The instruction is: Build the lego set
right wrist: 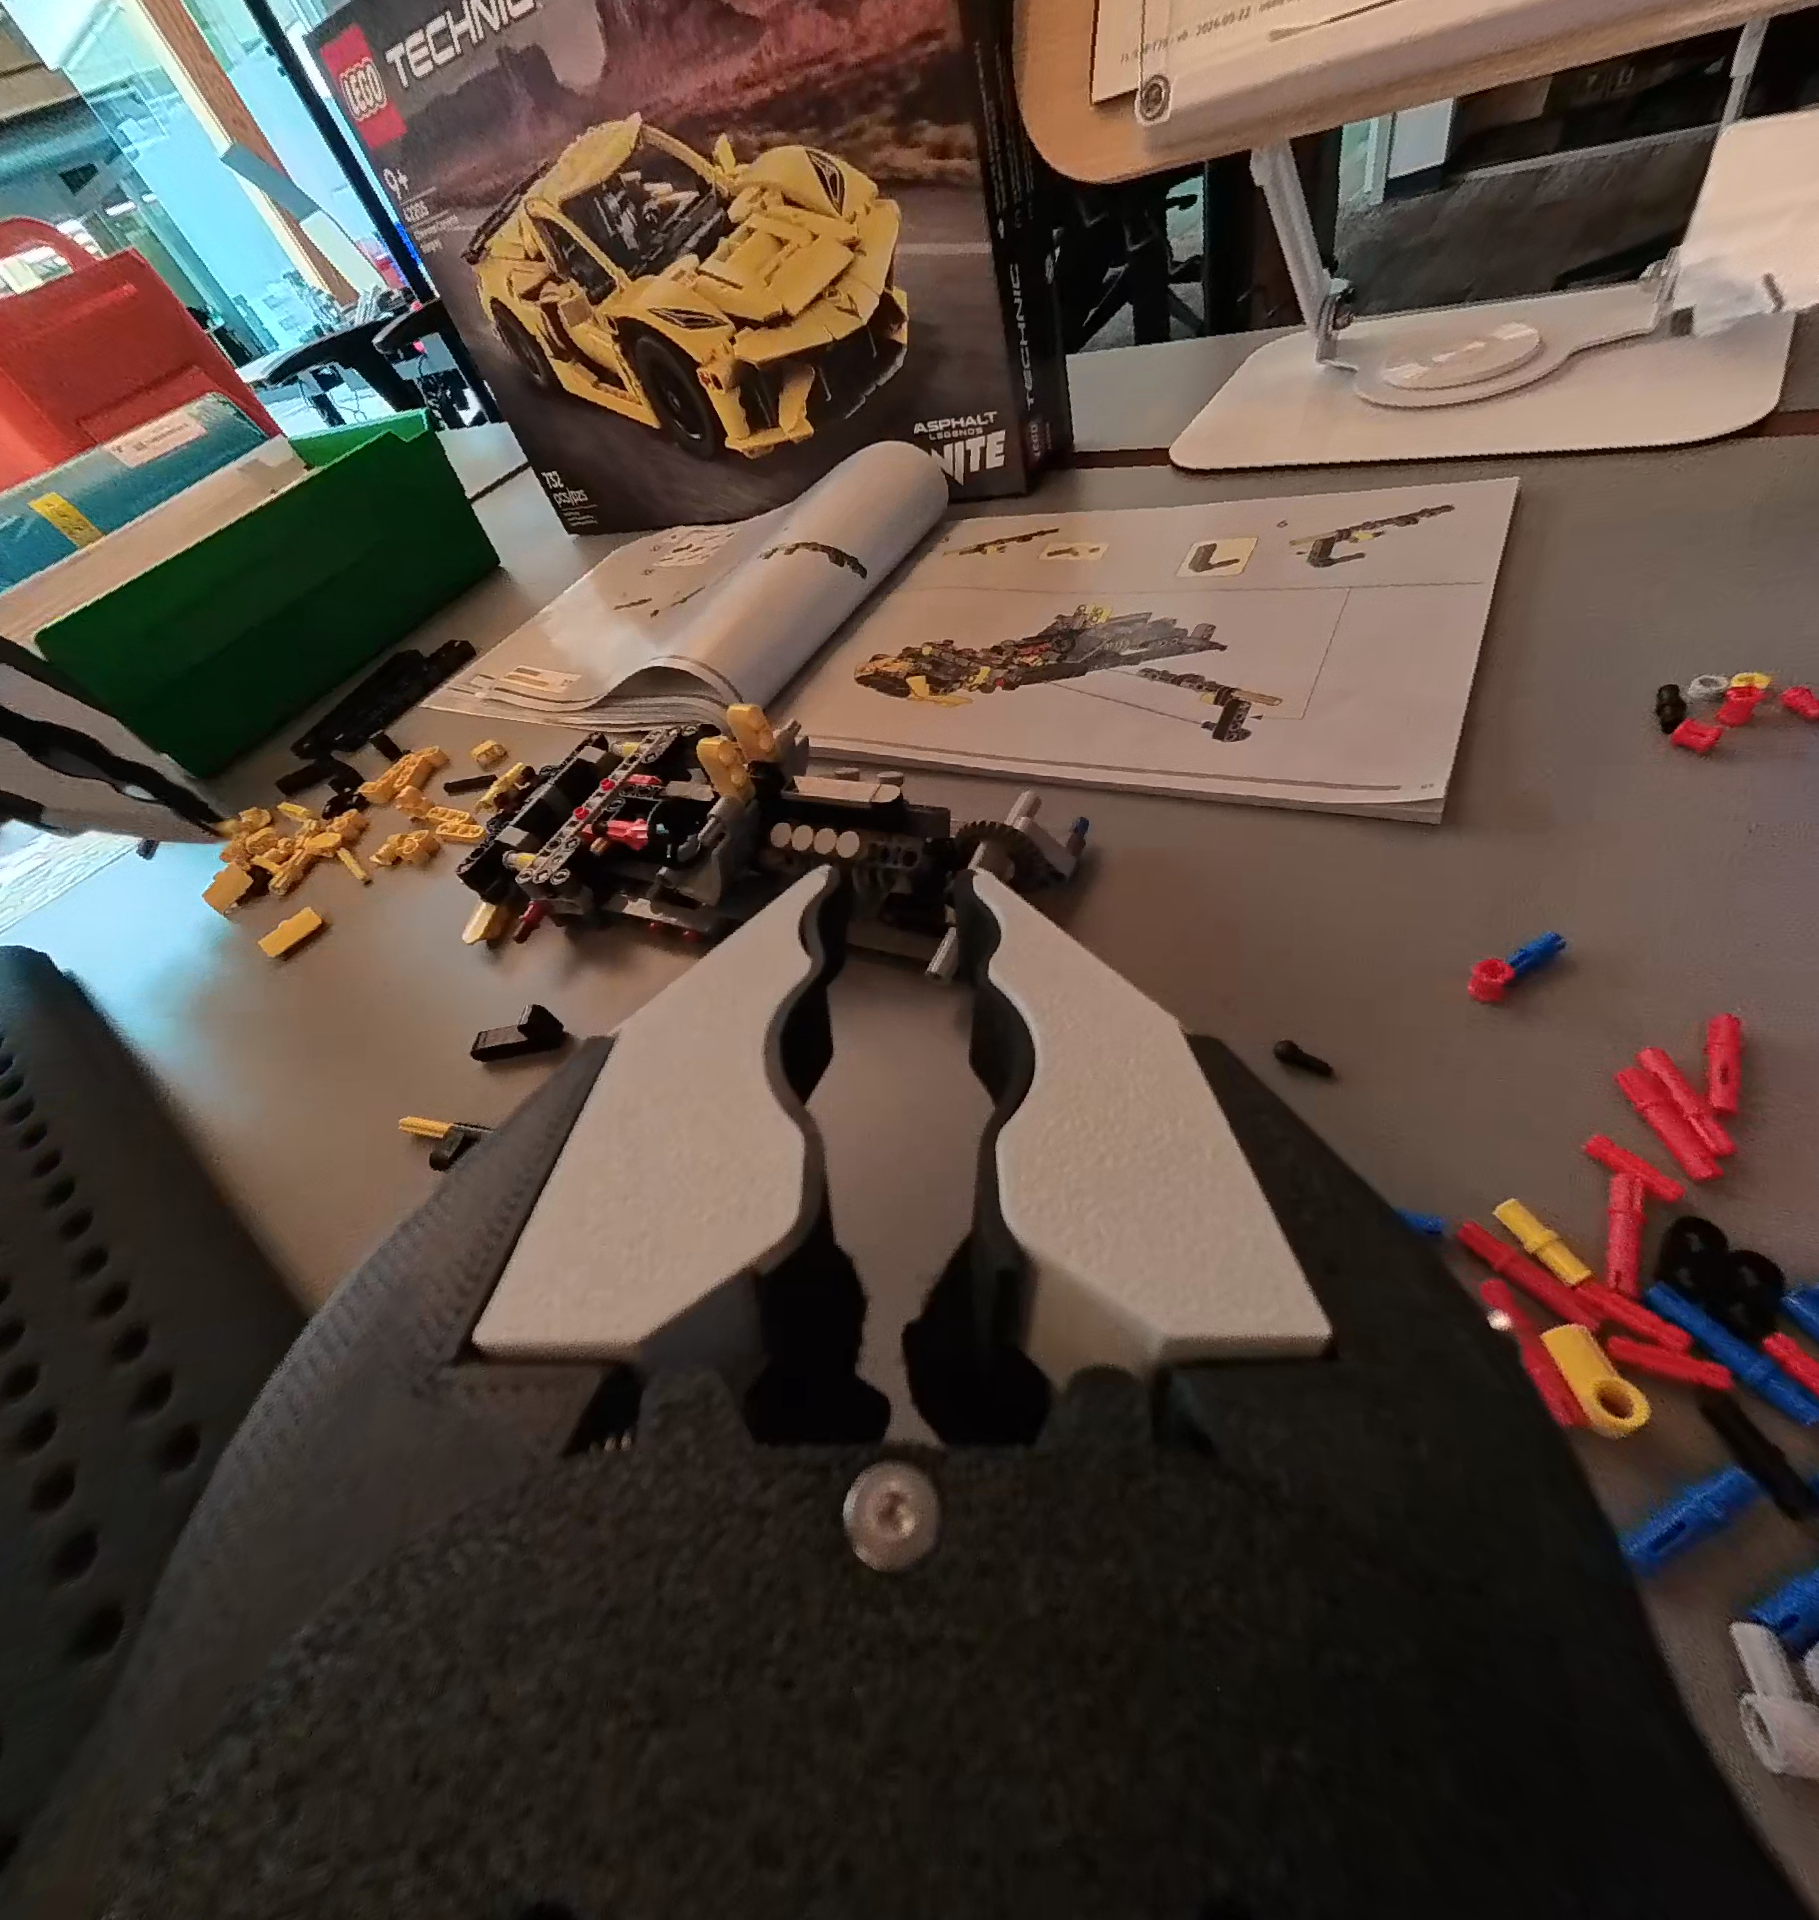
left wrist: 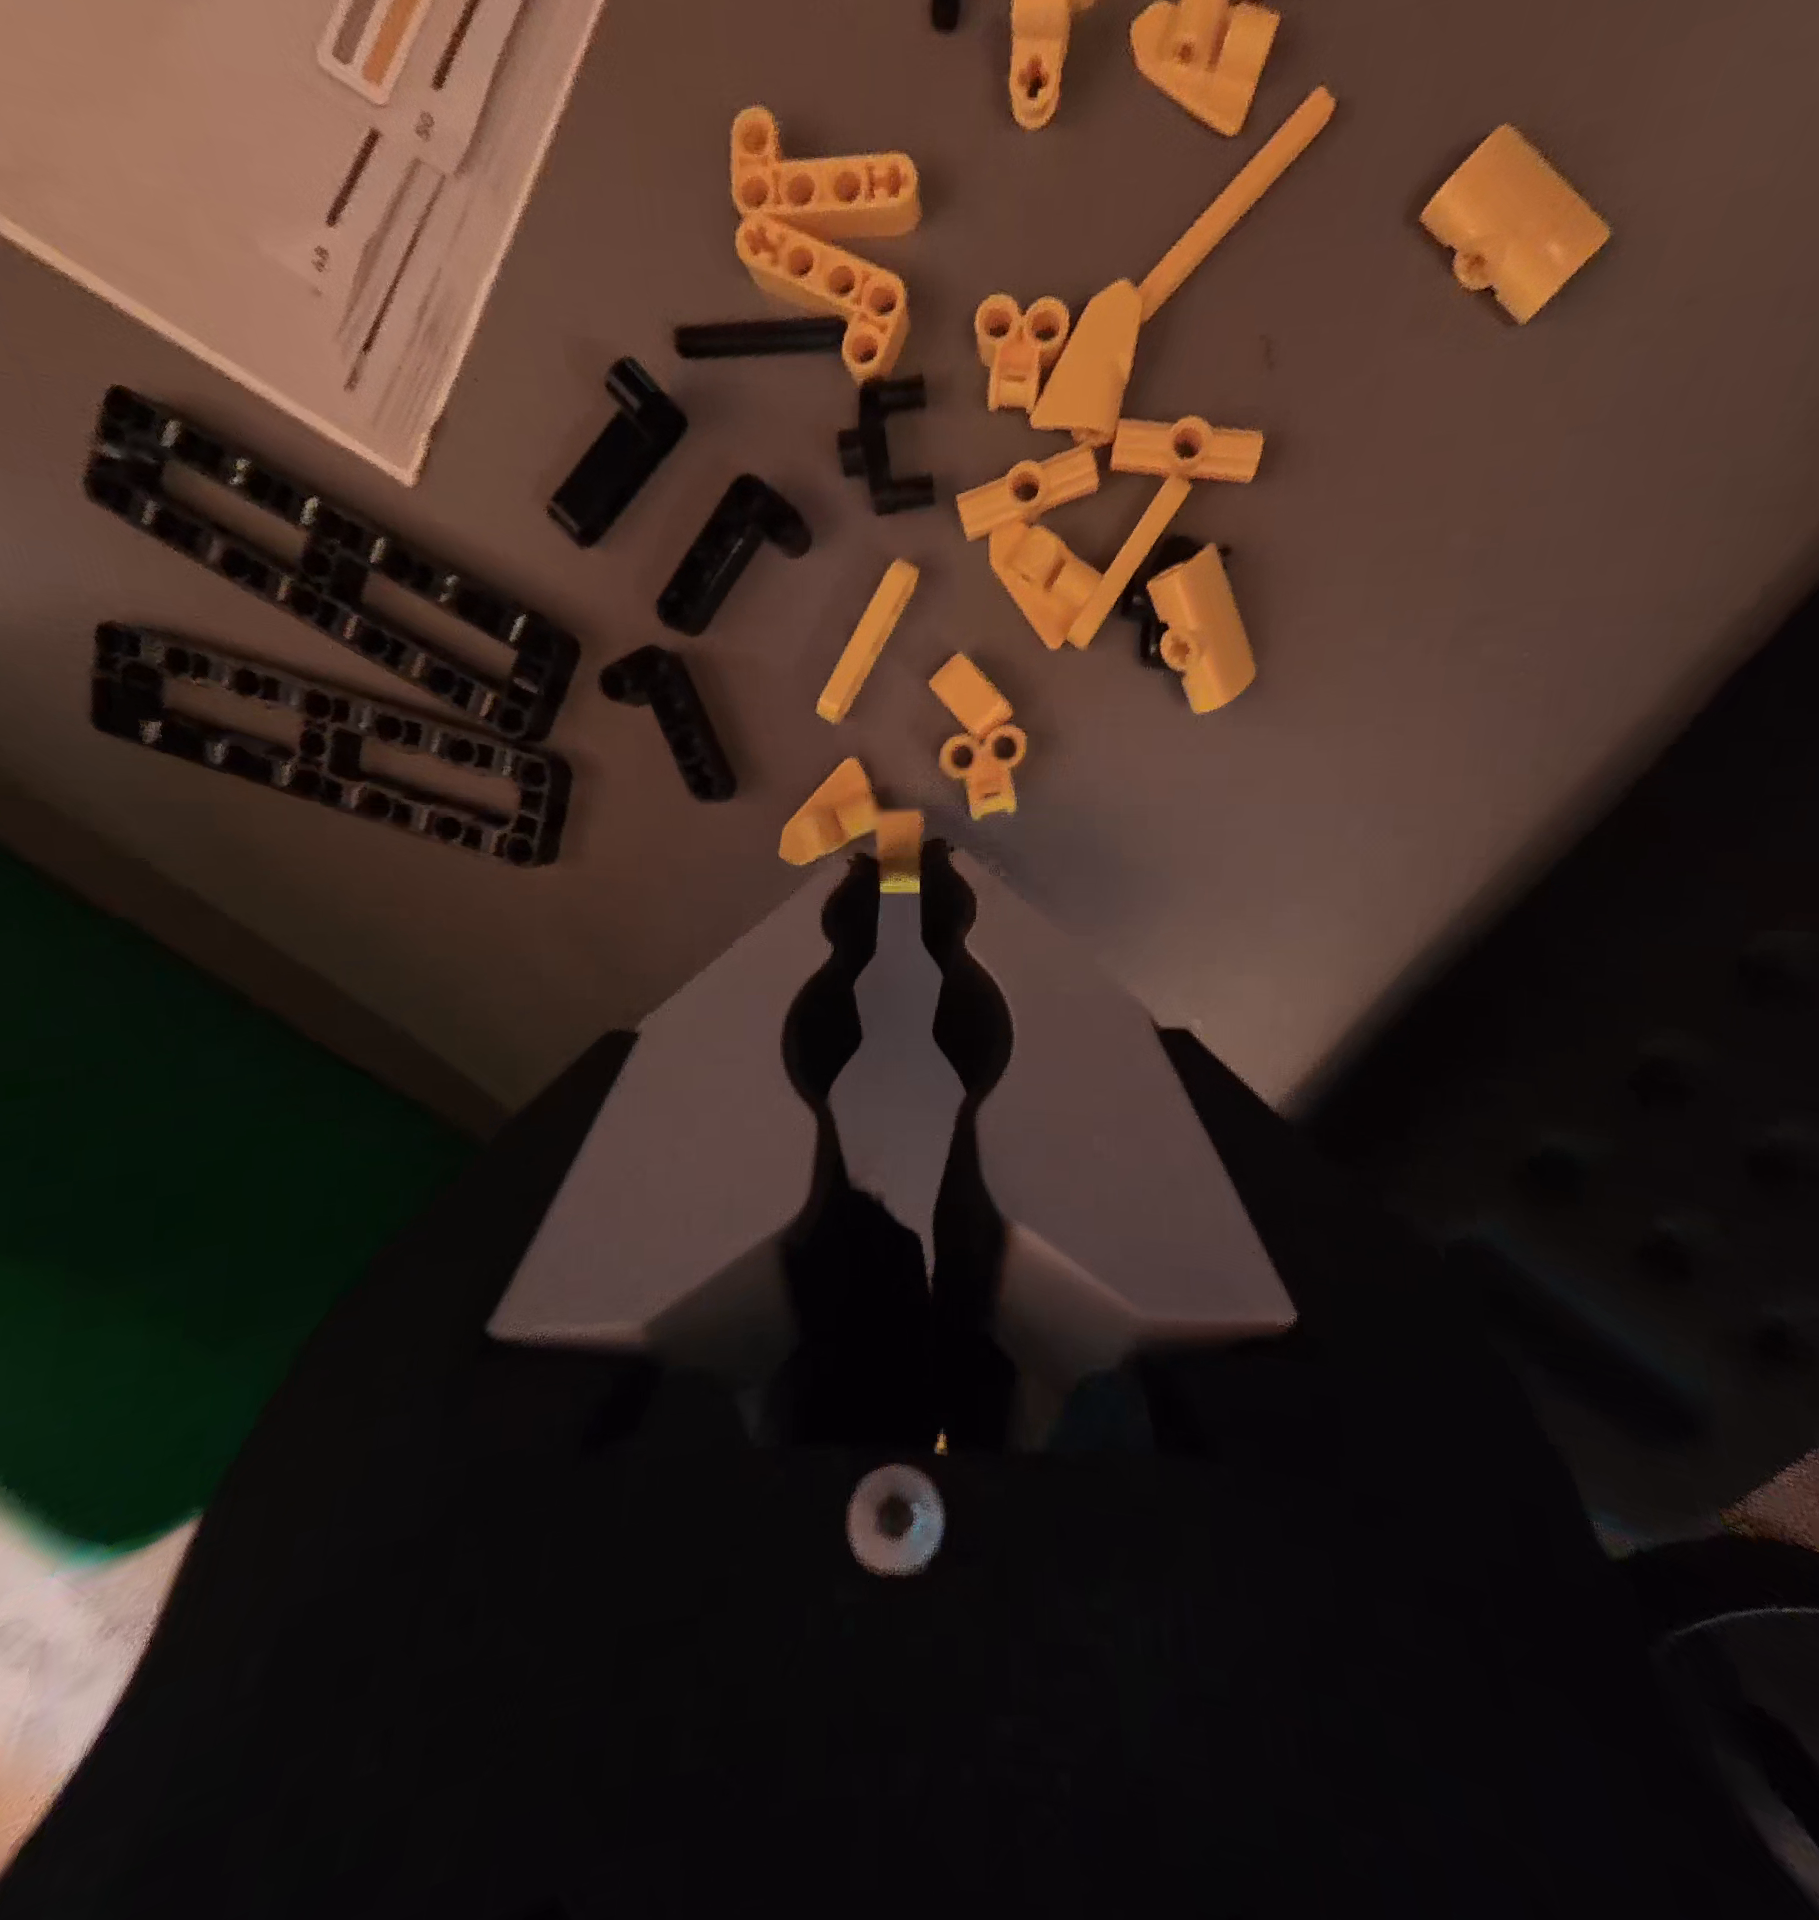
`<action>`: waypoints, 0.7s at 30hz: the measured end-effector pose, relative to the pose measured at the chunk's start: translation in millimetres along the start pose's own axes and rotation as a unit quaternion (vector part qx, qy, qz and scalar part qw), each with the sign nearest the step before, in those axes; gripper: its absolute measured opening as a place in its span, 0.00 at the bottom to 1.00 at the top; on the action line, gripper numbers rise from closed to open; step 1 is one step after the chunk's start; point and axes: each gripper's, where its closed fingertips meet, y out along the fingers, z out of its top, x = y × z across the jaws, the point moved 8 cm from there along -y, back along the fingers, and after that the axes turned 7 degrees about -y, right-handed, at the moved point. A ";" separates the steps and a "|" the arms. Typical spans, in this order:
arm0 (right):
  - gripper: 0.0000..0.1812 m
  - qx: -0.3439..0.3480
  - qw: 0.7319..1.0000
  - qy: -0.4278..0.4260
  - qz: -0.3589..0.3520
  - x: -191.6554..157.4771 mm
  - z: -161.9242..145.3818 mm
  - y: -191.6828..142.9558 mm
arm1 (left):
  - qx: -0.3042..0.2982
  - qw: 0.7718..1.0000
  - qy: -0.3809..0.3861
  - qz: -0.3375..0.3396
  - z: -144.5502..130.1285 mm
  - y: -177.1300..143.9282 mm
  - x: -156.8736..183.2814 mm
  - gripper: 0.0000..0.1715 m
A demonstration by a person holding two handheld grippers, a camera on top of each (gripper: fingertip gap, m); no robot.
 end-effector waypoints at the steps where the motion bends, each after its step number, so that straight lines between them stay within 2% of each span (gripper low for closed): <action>1: 0.11 0.000 1.000 0.000 0.001 0.1 0.1 0.2 | 0.001 1.000 0.000 0.016 0.3 -6.6 -2.7 0.03; 3: 0.11 -0.002 1.000 0.000 0.003 0.0 -0.3 0.9 | 0.036 0.998 -0.012 0.049 10.8 -25.5 -8.6 0.03; 5: 0.10 -0.003 1.000 -0.003 0.004 -0.7 0.7 2.6 | 0.111 0.992 -0.027 0.058 40.5 -43.7 -9.2 0.03; 8: 0.09 -0.014 0.999 -0.037 0.010 -1.6 10.0 13.9 | 0.268 0.963 -0.029 0.004 119.0 -53.1 9.2 0.03; 9: 0.10 -0.019 0.998 -0.055 0.020 -1.8 18.6 20.7 | 0.318 0.947 -0.038 -0.037 150.2 -50.2 19.2 0.03; 10: 0.10 -0.025 0.996 -0.073 0.035 -1.9 30.3 28.7 | 0.343 0.934 -0.044 -0.091 179.4 -43.1 30.6 0.02; 12: 0.11 -0.030 0.991 -0.114 0.068 -1.8 57.6 46.2 | 0.351 0.917 -0.052 -0.181 229.7 -19.0 50.7 0.02; 15: 0.13 -0.047 0.982 -0.153 0.103 3.6 82.3 71.8 | 0.318 0.894 -0.080 -0.305 276.9 26.1 72.9 0.03; 18: 0.13 -0.034 0.980 -0.133 0.141 4.7 78.5 84.5 | 0.306 0.872 -0.133 -0.359 289.6 58.9 77.8 0.03; 21: 0.13 -0.009 0.981 -0.081 0.174 -0.5 56.8 87.2 | 0.326 0.829 -0.187 -0.414 281.4 68.4 79.2 0.03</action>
